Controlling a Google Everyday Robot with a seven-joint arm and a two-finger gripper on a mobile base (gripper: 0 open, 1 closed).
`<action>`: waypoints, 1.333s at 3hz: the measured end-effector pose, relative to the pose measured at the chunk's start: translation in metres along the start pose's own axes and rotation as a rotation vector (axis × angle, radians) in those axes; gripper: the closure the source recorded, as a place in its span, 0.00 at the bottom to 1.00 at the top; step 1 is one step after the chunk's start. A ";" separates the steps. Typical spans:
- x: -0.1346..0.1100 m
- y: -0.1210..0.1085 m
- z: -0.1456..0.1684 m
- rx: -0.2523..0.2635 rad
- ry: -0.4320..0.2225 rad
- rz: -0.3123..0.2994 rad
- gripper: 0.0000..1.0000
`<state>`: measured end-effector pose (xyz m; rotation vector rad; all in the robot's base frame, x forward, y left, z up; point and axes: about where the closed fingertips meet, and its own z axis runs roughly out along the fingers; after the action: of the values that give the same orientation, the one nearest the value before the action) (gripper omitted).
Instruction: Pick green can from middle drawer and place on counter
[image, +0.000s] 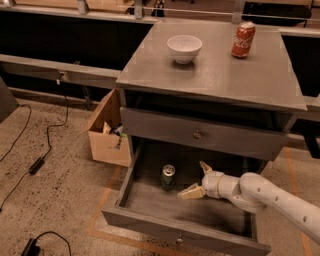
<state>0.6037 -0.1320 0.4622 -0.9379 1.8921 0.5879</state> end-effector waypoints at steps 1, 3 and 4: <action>0.008 -0.004 0.025 -0.004 -0.007 0.019 0.00; 0.001 -0.002 0.072 -0.043 -0.027 -0.011 0.00; -0.006 0.006 0.094 -0.089 -0.043 -0.025 0.19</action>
Offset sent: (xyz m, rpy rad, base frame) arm 0.0446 0.0488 -0.0414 0.0281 -0.0057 0.0214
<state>0.6493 -0.0592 0.4233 -0.9969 1.8264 0.6767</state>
